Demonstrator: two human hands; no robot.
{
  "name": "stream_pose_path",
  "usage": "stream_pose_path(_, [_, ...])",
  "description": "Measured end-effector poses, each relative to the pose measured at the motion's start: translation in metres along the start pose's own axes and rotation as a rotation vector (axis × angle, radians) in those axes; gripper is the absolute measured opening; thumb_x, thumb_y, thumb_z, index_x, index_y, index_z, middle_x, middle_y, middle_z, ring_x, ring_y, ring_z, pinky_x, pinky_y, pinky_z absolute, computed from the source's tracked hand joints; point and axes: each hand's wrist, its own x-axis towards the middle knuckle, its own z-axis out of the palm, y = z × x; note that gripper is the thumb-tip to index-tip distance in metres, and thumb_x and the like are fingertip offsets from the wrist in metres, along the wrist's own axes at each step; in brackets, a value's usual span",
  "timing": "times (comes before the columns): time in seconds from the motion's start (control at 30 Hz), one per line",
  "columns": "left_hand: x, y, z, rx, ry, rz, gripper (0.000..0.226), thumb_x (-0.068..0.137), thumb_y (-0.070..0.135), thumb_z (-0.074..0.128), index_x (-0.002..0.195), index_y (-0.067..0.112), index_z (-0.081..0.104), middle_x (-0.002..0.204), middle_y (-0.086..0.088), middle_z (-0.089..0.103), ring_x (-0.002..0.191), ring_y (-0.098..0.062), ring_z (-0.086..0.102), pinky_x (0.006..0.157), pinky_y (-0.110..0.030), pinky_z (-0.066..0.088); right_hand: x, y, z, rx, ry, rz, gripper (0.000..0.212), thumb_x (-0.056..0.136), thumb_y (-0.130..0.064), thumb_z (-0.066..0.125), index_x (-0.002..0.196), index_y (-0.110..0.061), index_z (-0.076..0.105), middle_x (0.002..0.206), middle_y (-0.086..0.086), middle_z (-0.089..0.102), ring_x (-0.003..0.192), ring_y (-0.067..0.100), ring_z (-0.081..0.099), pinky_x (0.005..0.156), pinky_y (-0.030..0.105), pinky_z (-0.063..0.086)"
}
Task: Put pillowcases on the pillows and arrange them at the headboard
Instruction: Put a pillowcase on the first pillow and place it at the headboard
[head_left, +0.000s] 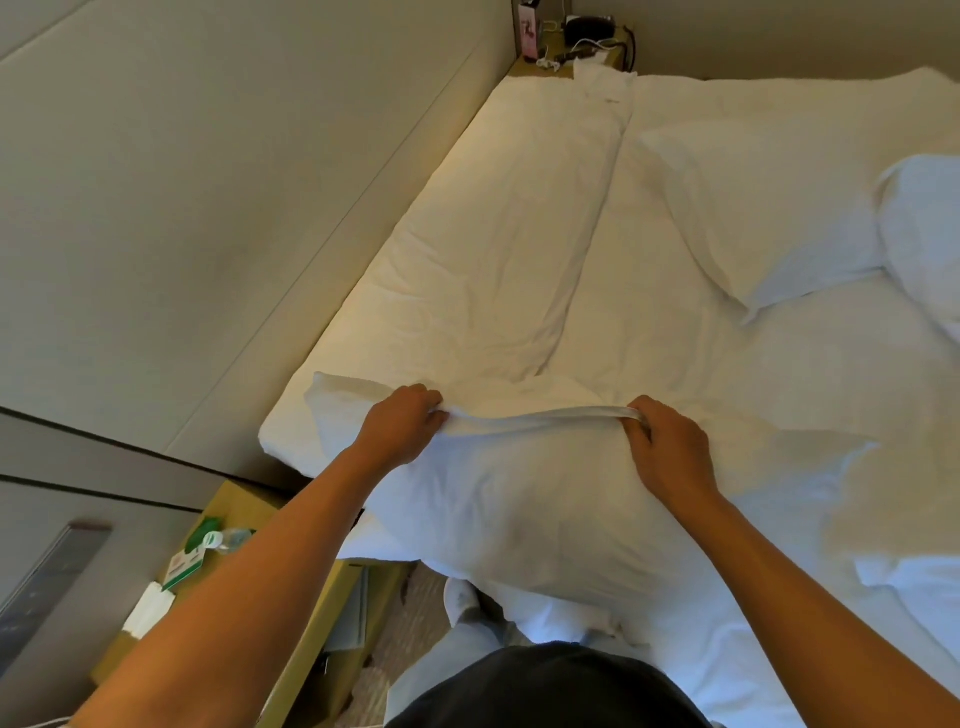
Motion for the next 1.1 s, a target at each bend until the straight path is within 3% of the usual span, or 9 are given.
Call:
stream_pose_path(0.17, [-0.003,-0.016,-0.024,-0.166,0.156,0.025,0.03,0.104,0.026,0.046,0.077,0.013,0.047,0.073,-0.002,0.056,0.068,-0.025,0.053,0.058,-0.037,0.039,0.007,-0.039,-0.01,0.04,0.156,-0.035,0.03,0.106,-0.03,0.054,0.077,-0.026,0.052,0.064,-0.013,0.052,0.057,0.004,0.051,0.05,0.024,0.033])
stream_pose_path(0.3, [0.0,-0.03,-0.064,-0.29,0.271,0.026,0.033,0.103,0.024,0.047,0.075,0.007,0.049,0.067,-0.004,0.056,0.065,-0.025,0.054,0.056,-0.035,0.037,0.021,-0.084,-0.025,0.069,0.236,-0.067,0.029,0.105,-0.028,0.055,0.077,-0.025,0.055,0.064,-0.011,0.053,0.058,0.004,0.052,0.051,0.024,0.035])
stream_pose_path(0.47, [-0.006,-0.059,-0.117,-0.3,0.428,0.015,0.032,0.103,0.024,0.05,0.074,0.012,0.053,0.07,-0.001,0.054,0.069,-0.022,0.052,0.055,-0.032,0.033,0.049,-0.155,-0.048,0.102,0.284,-0.138,0.021,0.104,-0.026,0.056,0.085,-0.023,0.062,0.071,-0.008,0.058,0.066,0.008,0.055,0.056,0.023,0.036])
stream_pose_path(0.57, [-0.012,-0.078,-0.154,-0.31,0.529,0.003,0.029,0.102,0.024,0.05,0.076,0.013,0.058,0.073,-0.001,0.055,0.072,-0.023,0.053,0.059,-0.034,0.039,0.067,-0.199,-0.058,0.151,0.317,-0.193,0.02,0.103,-0.024,0.057,0.086,-0.018,0.065,0.075,-0.003,0.061,0.069,0.015,0.056,0.058,0.026,0.04])
stream_pose_path(0.77, [-0.026,-0.111,-0.209,-0.308,0.706,-0.017,0.035,0.101,0.024,0.05,0.067,0.029,0.045,0.068,0.008,0.045,0.068,-0.018,0.046,0.054,-0.026,0.027,0.093,-0.265,-0.054,0.228,0.346,-0.241,0.019,0.105,-0.029,0.054,0.096,-0.022,0.07,0.089,-0.006,0.066,0.077,0.009,0.057,0.066,0.019,0.041])
stream_pose_path(0.9, [-0.032,-0.141,-0.208,-0.305,0.689,-0.031,0.028,0.102,0.023,0.051,0.074,0.025,0.053,0.069,0.01,0.041,0.072,-0.02,0.047,0.056,-0.024,0.027,0.098,-0.278,-0.027,0.211,0.306,-0.239,0.021,0.105,-0.029,0.056,0.103,-0.018,0.074,0.095,-0.001,0.07,0.085,0.018,0.062,0.076,0.03,0.05])
stream_pose_path(1.0, [-0.033,-0.17,-0.184,-0.37,0.624,-0.041,0.024,0.102,0.024,0.053,0.09,0.013,0.07,0.074,0.004,0.049,0.073,-0.022,0.053,0.06,-0.032,0.046,0.099,-0.274,0.005,0.156,0.283,-0.226,0.021,0.105,-0.031,0.058,0.104,-0.019,0.076,0.093,-0.005,0.068,0.084,0.018,0.061,0.075,0.03,0.048])
stream_pose_path(1.1, [-0.029,-0.2,-0.151,-0.463,0.518,-0.064,0.022,0.102,0.021,0.055,0.1,0.012,0.075,0.088,-0.007,0.062,0.075,-0.026,0.062,0.066,-0.045,0.057,0.103,-0.263,0.041,0.018,0.217,-0.187,0.024,0.104,-0.034,0.059,0.104,-0.018,0.077,0.093,-0.001,0.068,0.081,0.018,0.058,0.072,0.028,0.042])
